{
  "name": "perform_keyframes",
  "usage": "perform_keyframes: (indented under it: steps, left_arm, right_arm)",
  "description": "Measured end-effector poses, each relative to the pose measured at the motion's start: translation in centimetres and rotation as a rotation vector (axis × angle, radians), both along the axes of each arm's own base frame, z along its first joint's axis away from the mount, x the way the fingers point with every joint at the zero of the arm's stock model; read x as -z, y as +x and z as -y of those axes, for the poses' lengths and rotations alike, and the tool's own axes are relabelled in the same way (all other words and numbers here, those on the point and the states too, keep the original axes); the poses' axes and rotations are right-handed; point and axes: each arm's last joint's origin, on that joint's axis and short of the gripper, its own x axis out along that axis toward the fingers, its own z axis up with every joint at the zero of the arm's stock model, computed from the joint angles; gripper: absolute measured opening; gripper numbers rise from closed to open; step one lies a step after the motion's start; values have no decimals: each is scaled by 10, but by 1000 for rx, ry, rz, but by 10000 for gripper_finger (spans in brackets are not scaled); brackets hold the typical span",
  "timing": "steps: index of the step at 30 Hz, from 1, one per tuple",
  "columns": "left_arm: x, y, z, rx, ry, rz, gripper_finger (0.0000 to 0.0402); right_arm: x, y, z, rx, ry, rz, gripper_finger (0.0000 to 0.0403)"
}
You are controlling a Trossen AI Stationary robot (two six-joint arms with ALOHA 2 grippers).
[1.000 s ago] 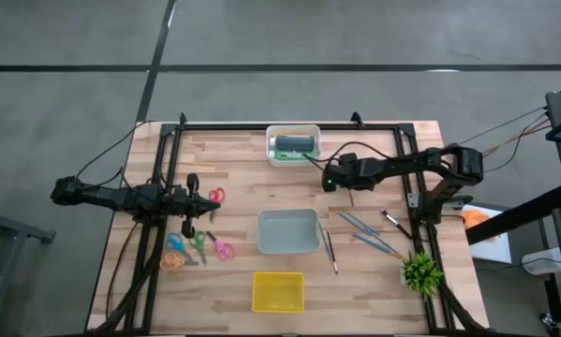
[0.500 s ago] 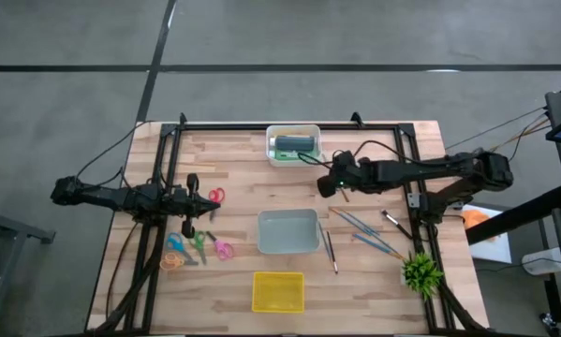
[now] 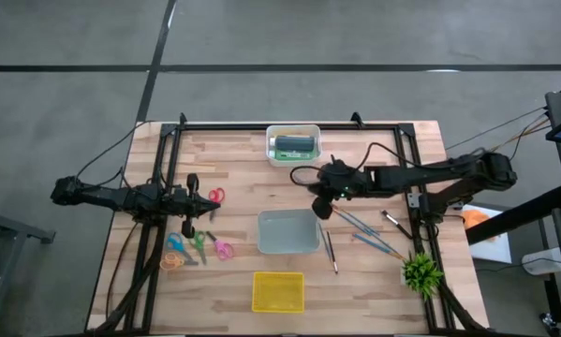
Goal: Pick & Place Paint Supplies
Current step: Put the blue paint brush into the gray bin
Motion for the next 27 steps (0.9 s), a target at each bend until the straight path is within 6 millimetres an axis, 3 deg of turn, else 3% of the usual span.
perform_keyframes:
  steps: [12, 27]
  left_arm:
    - [0, 0, 0, 0, 0, 0, 0]
    - [0, 0, 0, 0, 0, 1, 0]
  right_arm:
    - [-13, 48, -24, -354, -12, -32, 28]
    - [-1, 109, -58, -447, 19, -392, 28]
